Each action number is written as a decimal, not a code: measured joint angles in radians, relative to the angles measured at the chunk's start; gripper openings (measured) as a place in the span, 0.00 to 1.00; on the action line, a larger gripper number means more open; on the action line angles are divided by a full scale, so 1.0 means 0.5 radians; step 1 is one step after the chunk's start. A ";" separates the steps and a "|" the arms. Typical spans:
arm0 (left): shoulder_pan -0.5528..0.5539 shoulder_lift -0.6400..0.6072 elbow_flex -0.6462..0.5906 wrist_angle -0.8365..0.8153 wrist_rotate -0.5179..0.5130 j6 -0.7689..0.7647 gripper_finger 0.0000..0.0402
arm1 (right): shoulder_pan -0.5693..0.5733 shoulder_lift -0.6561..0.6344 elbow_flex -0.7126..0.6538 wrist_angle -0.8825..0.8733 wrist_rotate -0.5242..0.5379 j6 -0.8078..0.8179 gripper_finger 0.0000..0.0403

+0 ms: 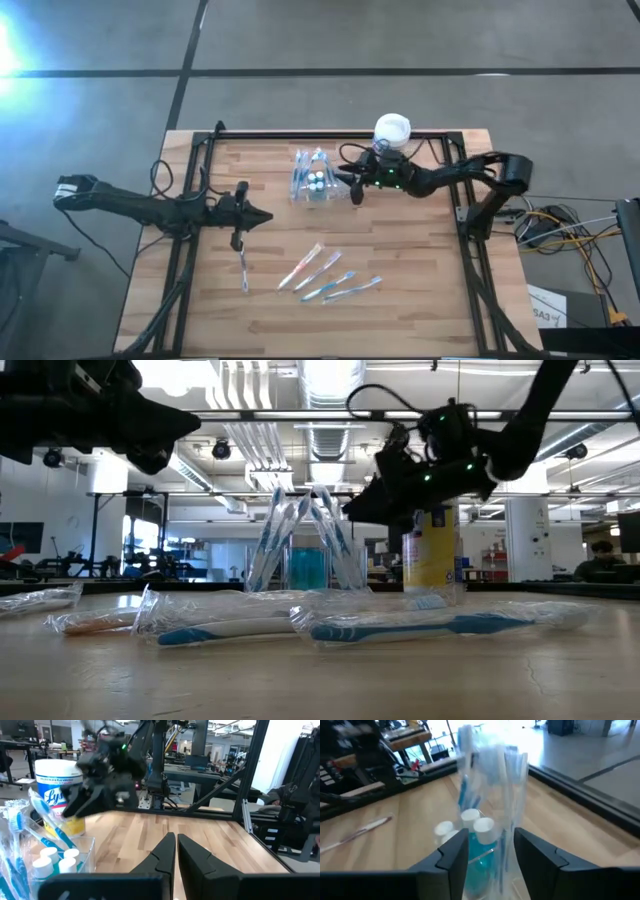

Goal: Pick & Place toothbrushing station
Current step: Put the blue toothbrush into the transparent organizer, then put the violet toothbrush into the transparent organizer

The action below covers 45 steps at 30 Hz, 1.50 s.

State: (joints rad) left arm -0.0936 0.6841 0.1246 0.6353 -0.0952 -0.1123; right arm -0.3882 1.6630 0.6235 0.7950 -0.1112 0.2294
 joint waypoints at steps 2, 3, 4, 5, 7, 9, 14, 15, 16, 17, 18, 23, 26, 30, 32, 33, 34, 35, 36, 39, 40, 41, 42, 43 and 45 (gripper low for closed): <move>0.001 0.000 0.000 -0.014 0.001 -0.006 0.06 | 0.019 -0.141 -0.078 0.010 0.000 -0.035 0.39; 0.001 0.000 0.000 -0.018 0.002 -0.012 0.06 | 0.035 -0.224 -0.131 0.045 -0.001 -0.075 0.39; 0.000 0.001 0.000 -0.019 0.004 -0.018 0.06 | 0.057 -0.316 -0.193 0.089 -0.013 -0.130 0.38; 0.001 0.002 0.000 -0.019 0.004 -0.025 0.06 | 0.075 -0.410 -0.257 0.141 -0.047 -0.187 0.38; 0.000 0.002 0.000 -0.034 0.005 -0.035 0.06 | 0.106 -0.619 -0.400 0.232 -0.127 -0.260 0.35; 0.001 0.002 0.000 -0.049 0.005 -0.036 0.06 | 0.107 -0.847 -0.536 0.258 -0.195 -0.260 0.32; 0.000 0.002 -0.001 -0.052 0.004 -0.040 0.06 | 0.107 -1.437 -0.832 0.155 -0.286 -0.148 0.20; 0.000 0.002 -0.002 -0.052 0.004 -0.042 0.06 | 0.111 -1.550 -0.888 0.115 -0.295 -0.142 0.17; 0.000 0.002 -0.002 -0.051 0.004 -0.051 0.06 | 0.116 -1.652 -0.944 0.084 -0.298 -0.142 0.13; 0.000 0.002 -0.002 -0.051 0.004 -0.072 0.06 | 0.123 -1.752 -1.003 0.063 -0.297 -0.145 0.10; 0.000 0.002 -0.002 -0.050 0.004 -0.097 0.06 | 0.128 -1.848 -1.058 0.060 -0.298 -0.150 0.07; 0.000 0.002 -0.002 -0.050 0.004 -0.155 0.06 | 0.105 -2.227 -1.221 -0.066 -0.304 -0.140 0.03; 0.000 0.002 -0.002 -0.050 0.004 -0.157 0.06 | 0.057 -2.411 -1.195 -0.412 -0.314 -0.142 0.02; 0.000 0.002 -0.002 -0.049 -0.001 -0.127 0.06 | 0.051 -2.603 -1.128 -0.792 -0.332 -0.212 0.02; 0.000 -0.014 -0.003 -0.047 -0.058 -0.074 0.05 | 0.050 -2.689 -1.110 -0.886 -0.398 -0.221 0.02; 0.000 -0.035 -0.004 -0.047 -0.114 -0.046 0.05 | 0.050 -2.733 -1.105 -0.926 -0.454 -0.230 0.02; 0.000 -0.061 -0.004 -0.046 -0.174 -0.014 0.03 | 0.050 -2.776 -1.101 -0.951 -0.516 -0.238 0.02; 0.001 -0.094 -0.004 -0.045 -0.223 0.022 0.02 | 0.051 -2.818 -1.101 -0.967 -0.569 -0.241 0.02; 0.008 -0.130 -0.004 -0.047 -0.250 0.057 0.01 | 0.051 -2.856 -1.102 -0.976 -0.607 -0.237 0.02; 0.055 -0.236 -0.002 -0.083 -0.234 0.171 0.01 | 0.049 -2.954 -1.113 -1.054 -0.629 -0.205 0.02; 0.082 -0.271 0.009 -0.157 -0.203 0.202 0.01 | 0.044 -2.978 -1.116 -1.093 -0.630 -0.204 0.02; 0.113 -0.306 0.028 -0.246 -0.179 0.222 0.01 | 0.037 -2.997 -1.117 -1.137 -0.630 -0.204 0.02; 0.147 -0.337 0.056 -0.359 -0.154 0.228 0.01 | 0.032 -3.014 -1.121 -1.173 -0.630 -0.205 0.02; 0.185 -0.365 0.084 -0.471 -0.151 0.230 0.01 | 0.024 -3.029 -1.126 -1.196 -0.629 -0.205 0.02; 0.255 -0.414 0.132 -0.671 -0.151 0.234 0.01 | 0.015 -3.053 -1.137 -1.211 -0.622 -0.197 0.02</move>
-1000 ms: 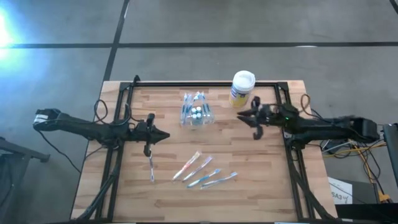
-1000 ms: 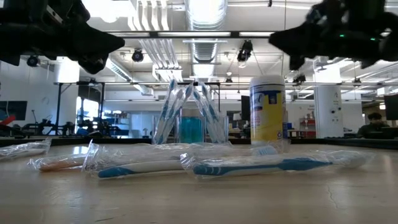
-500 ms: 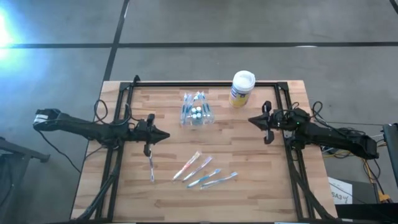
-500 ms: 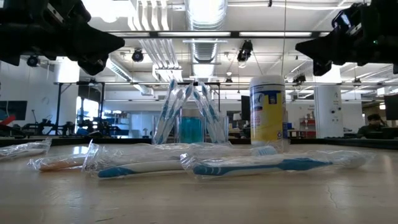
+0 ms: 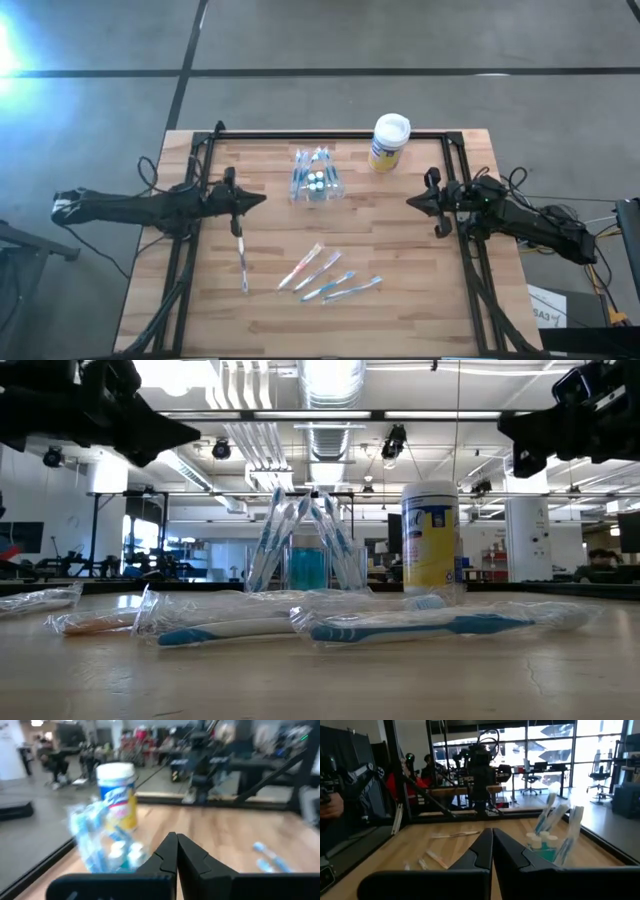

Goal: Pick & Place toothbrushing station
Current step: Put the violet toothbrush into the transparent organizer

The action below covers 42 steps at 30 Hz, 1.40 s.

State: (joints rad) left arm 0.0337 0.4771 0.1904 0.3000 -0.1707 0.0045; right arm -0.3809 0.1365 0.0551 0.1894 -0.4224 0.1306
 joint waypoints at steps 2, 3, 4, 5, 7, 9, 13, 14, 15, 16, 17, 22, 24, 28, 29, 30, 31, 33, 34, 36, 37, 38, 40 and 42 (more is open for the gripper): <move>0.045 -0.060 0.027 -0.107 0.011 0.034 0.01 | 0.000 -0.020 -0.015 0.000 0.005 0.006 0.02; 0.057 -0.095 0.032 -0.130 0.039 0.065 0.01 | 0.001 -0.032 -0.020 0.000 0.005 0.007 0.02; 0.061 -0.127 0.036 -0.129 0.078 0.101 0.00 | 0.001 -0.044 -0.027 0.000 0.005 0.007 0.02; 0.060 -0.166 0.037 -0.129 0.116 0.130 0.00 | 0.001 -0.056 -0.034 0.000 0.005 0.004 0.02; 0.060 -0.251 0.037 -0.152 0.172 0.177 0.00 | 0.001 -0.085 -0.045 0.003 0.006 0.002 0.02; 0.060 -0.342 0.038 -0.231 0.188 0.202 0.00 | 0.002 -0.119 -0.058 0.002 0.007 0.002 0.02; 0.060 -0.574 0.037 -0.484 0.181 0.208 0.00 | 0.002 -0.195 -0.080 0.004 0.012 0.009 0.02; 0.060 -0.633 0.037 -0.541 0.169 0.205 0.00 | 0.002 -0.210 -0.083 0.003 0.012 0.020 0.02; 0.060 -0.703 0.037 -0.597 0.149 0.200 0.00 | 0.002 -0.225 -0.085 0.001 0.012 0.038 0.02; 0.060 -0.768 0.037 -0.648 0.122 0.186 0.00 | 0.002 -0.240 -0.088 -0.004 0.012 0.048 0.02; 0.060 -0.827 0.036 -0.677 0.097 0.161 0.00 | 0.002 -0.252 -0.088 -0.015 0.012 0.056 0.02; 0.060 -0.948 -0.040 -0.779 0.081 0.076 0.00 | 0.001 -0.273 -0.091 -0.088 0.012 0.062 0.02; 0.060 -0.913 -0.059 -0.751 0.080 0.073 0.00 | 0.001 -0.273 -0.091 -0.116 0.012 0.061 0.02; 0.060 -0.911 -0.176 -0.763 0.091 0.055 0.01 | 0.001 -0.258 -0.091 -0.121 0.011 0.083 0.02; 0.060 -0.915 -0.203 -0.743 0.103 0.047 0.01 | 0.001 -0.257 -0.091 -0.120 0.011 0.089 0.02; 0.060 -0.925 -0.234 -0.736 0.125 0.040 0.01 | 0.001 -0.256 -0.091 -0.123 0.011 0.095 0.02; 0.060 -0.931 -0.270 -0.726 0.146 0.038 0.01 | 0.001 -0.254 -0.091 -0.122 0.011 0.100 0.02; 0.061 -0.940 -0.318 -0.679 0.229 0.027 0.01 | 0.002 -0.256 -0.091 -0.122 0.011 0.125 0.02; 0.060 -0.933 -0.330 -0.650 0.294 0.033 0.01 | 0.002 -0.256 -0.091 -0.122 0.010 0.137 0.02; 0.060 -0.921 -0.358 -0.580 0.372 0.041 0.00 | 0.001 -0.256 -0.091 -0.118 0.013 0.140 0.02; 0.060 -0.923 -0.363 -0.563 0.384 0.045 0.00 | 0.001 -0.256 -0.091 -0.106 0.022 0.127 0.02; 0.060 -0.924 -0.363 -0.570 0.386 0.044 0.01 | 0.002 -0.257 -0.091 -0.097 0.060 0.101 0.02; 0.060 -0.910 -0.361 -0.584 0.381 0.014 0.02 | 0.002 -0.255 -0.091 -0.097 0.160 0.070 0.02; 0.060 -0.900 -0.361 -0.586 0.368 -0.022 0.03 | 0.001 -0.254 -0.092 -0.112 0.239 0.065 0.02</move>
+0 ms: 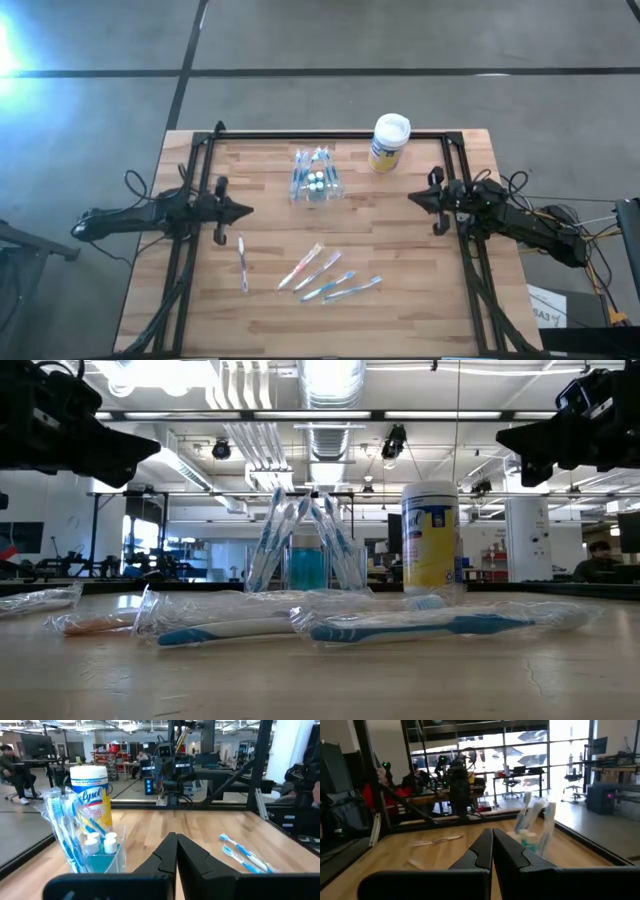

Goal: Pick & Place toothbrushing station
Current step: Put the violet toothbrush into the transparent organizer

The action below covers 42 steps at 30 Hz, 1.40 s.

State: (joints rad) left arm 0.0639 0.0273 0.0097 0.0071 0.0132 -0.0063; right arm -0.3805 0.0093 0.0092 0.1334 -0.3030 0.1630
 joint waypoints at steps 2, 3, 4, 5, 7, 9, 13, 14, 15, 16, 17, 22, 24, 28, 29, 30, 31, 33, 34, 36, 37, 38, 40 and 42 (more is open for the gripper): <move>0.000 0.007 0.000 -0.003 -0.016 -0.026 0.04 | 0.000 0.000 -0.001 -0.010 0.017 0.003 0.02; 0.000 0.009 -0.001 -0.002 -0.028 -0.030 0.04 | 0.002 0.000 0.000 -0.015 0.016 0.001 0.02; 0.000 0.011 -0.002 0.000 -0.050 -0.031 0.04 | 0.001 0.000 0.000 -0.020 0.016 -0.004 0.02; 0.000 0.014 -0.002 -0.001 -0.069 -0.035 0.03 | 0.001 0.000 -0.001 -0.024 0.016 -0.009 0.02; 0.000 0.025 -0.002 -0.002 -0.094 -0.060 0.03 | 0.001 0.002 -0.001 -0.035 0.016 -0.021 0.02; 0.000 0.045 -0.003 -0.003 -0.099 -0.107 0.02 | 0.001 0.002 0.000 -0.043 0.016 -0.059 0.02; -0.001 0.092 -0.004 -0.006 -0.101 -0.179 0.02 | 0.001 0.012 -0.001 -0.052 0.016 -0.091 0.02; -0.001 0.105 -0.004 -0.008 -0.101 -0.187 0.02 | 0.001 0.016 0.000 -0.055 0.016 -0.080 0.02; -0.001 0.116 -0.004 -0.008 -0.101 -0.187 0.02 | 0.001 0.015 -0.001 -0.062 0.016 -0.067 0.02; -0.001 0.126 -0.004 -0.008 -0.101 -0.187 0.03 | 0.001 0.015 0.000 -0.076 0.015 -0.052 0.02; -0.001 0.135 -0.005 -0.008 -0.102 -0.187 0.04 | 0.002 0.013 0.000 -0.097 0.016 -0.032 0.02; -0.001 0.163 -0.006 -0.011 -0.105 -0.199 0.05 | 0.001 0.015 -0.001 -0.144 0.017 -0.018 0.02; -0.001 0.167 -0.006 -0.006 -0.103 -0.185 0.04 | 0.002 0.012 0.000 -0.141 0.022 -0.020 0.02; -0.003 0.177 0.059 -0.027 0.010 -0.110 0.01 | 0.002 0.012 0.000 -0.136 0.031 -0.068 0.02; -0.005 0.181 0.117 -0.045 0.019 -0.110 0.01 | 0.002 0.012 0.000 -0.136 0.031 -0.075 0.02; -0.004 0.192 0.182 -0.081 0.026 -0.105 0.01 | 0.001 0.012 0.000 -0.138 0.032 -0.076 0.02; -0.004 0.209 0.242 -0.152 0.025 -0.086 0.01 | 0.001 0.012 -0.001 -0.141 0.032 -0.075 0.02; -0.004 0.251 0.369 -0.272 0.028 -0.056 0.03 | 0.002 0.012 0.000 -0.141 0.031 -0.071 0.02; -0.004 0.280 0.430 -0.312 0.034 -0.050 0.03 | 0.002 0.012 0.000 -0.141 0.031 -0.071 0.02; -0.005 0.336 0.540 -0.417 0.043 -0.048 0.03 | 0.001 0.012 0.000 -0.140 0.032 -0.084 0.02; -0.005 0.369 0.605 -0.443 0.043 -0.048 0.03 | 0.002 0.012 0.000 -0.140 0.031 -0.094 0.02; -0.005 0.405 0.669 -0.469 0.043 -0.050 0.03 | 0.002 0.012 0.000 -0.140 0.032 -0.098 0.02; -0.011 0.488 0.785 -0.542 0.038 -0.051 0.01 | 0.001 0.011 0.000 -0.140 0.031 -0.101 0.02; -0.030 0.597 0.888 -0.610 0.010 -0.033 0.01 | 0.002 0.011 0.000 -0.140 0.031 -0.101 0.02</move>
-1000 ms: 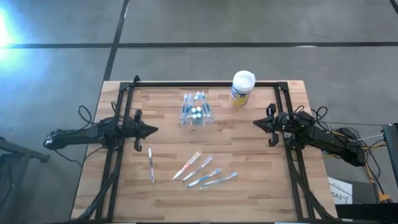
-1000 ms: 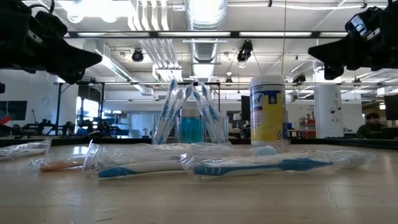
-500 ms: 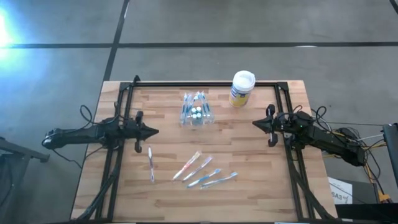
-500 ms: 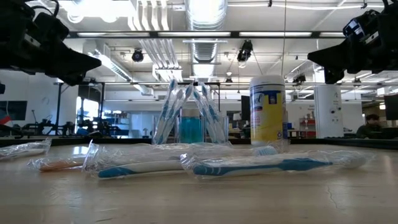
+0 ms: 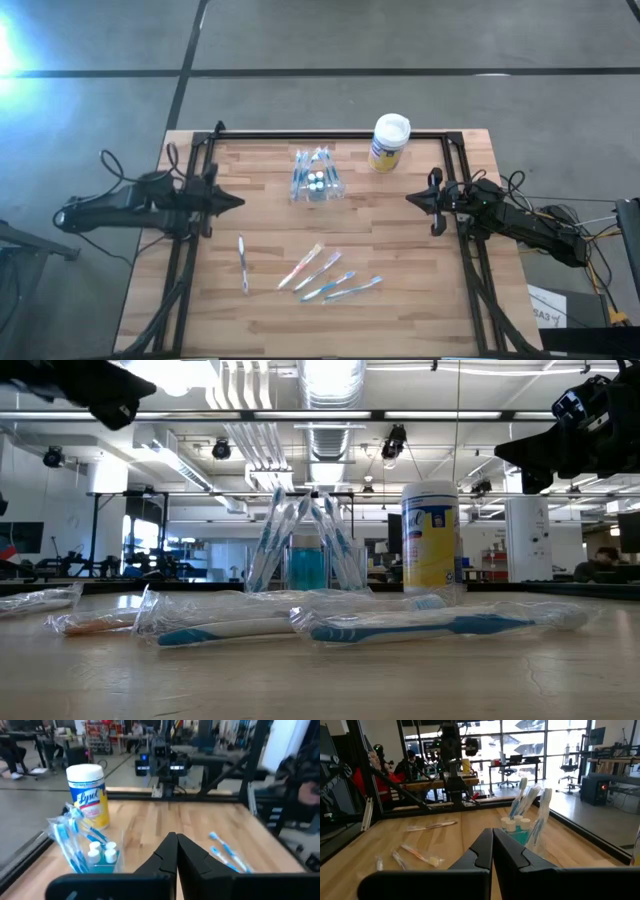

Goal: Pick & Place toothbrushing station
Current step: Put the violet toothbrush into the transparent organizer

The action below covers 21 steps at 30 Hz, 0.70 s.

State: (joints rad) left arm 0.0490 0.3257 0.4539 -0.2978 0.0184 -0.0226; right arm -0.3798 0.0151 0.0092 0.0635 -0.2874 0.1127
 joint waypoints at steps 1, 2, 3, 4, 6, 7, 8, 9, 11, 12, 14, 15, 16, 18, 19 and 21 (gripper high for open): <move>-0.012 0.055 0.051 -0.019 -0.021 0.030 0.01 | 0.000 0.001 0.000 0.000 0.000 0.000 0.02; -0.026 0.114 0.106 -0.034 -0.042 0.082 0.01 | 0.000 0.001 0.000 -0.001 0.000 0.000 0.02; -0.039 0.178 0.165 -0.058 -0.052 0.149 0.01 | 0.000 0.001 0.000 -0.001 0.000 -0.001 0.02; -0.054 0.243 0.229 -0.091 -0.061 0.232 0.01 | 0.000 0.001 0.000 -0.001 0.000 -0.001 0.02; -0.083 0.390 0.372 -0.205 -0.075 0.390 0.01 | 0.000 0.001 0.000 -0.001 0.000 -0.002 0.02; -0.097 0.469 0.450 -0.290 -0.078 0.455 0.01 | 0.000 0.001 0.000 -0.001 0.000 -0.007 0.02; -0.108 0.547 0.529 -0.378 -0.081 0.509 0.01 | 0.000 0.001 0.000 0.000 0.000 -0.011 0.02; -0.116 0.626 0.612 -0.475 -0.084 0.542 0.01 | 0.000 0.001 0.000 0.000 0.000 -0.016 0.02; -0.128 0.779 0.768 -0.674 -0.092 0.558 0.02 | 0.000 0.001 0.000 0.000 0.000 -0.020 0.02; -0.133 0.856 0.841 -0.775 -0.103 0.547 0.02 | 0.000 0.001 0.000 0.000 0.000 -0.023 0.02; -0.148 1.001 0.978 -1.001 -0.171 0.492 0.03 | 0.000 0.001 0.000 0.000 0.000 -0.023 0.02; -0.156 1.068 1.041 -1.122 -0.224 0.450 0.03 | 0.000 0.001 0.000 -0.001 0.000 -0.021 0.02; -0.166 1.138 1.100 -1.266 -0.278 0.401 0.03 | 0.000 0.001 0.000 -0.001 0.000 -0.021 0.02; -0.182 1.267 1.178 -1.524 -0.351 0.339 0.03 | 0.000 0.001 0.000 -0.003 0.000 -0.021 0.02; -0.194 1.328 1.204 -1.653 -0.355 0.319 0.03 | 0.000 0.001 0.000 -0.005 0.000 -0.021 0.02; -0.224 1.412 1.237 -1.828 -0.353 0.299 0.02 | -0.001 0.001 0.000 -0.012 0.000 -0.019 0.02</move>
State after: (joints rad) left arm -0.0630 1.0317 1.0723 -1.2118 -0.1579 0.1271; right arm -0.3801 0.0154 0.0093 0.0574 -0.2874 0.1032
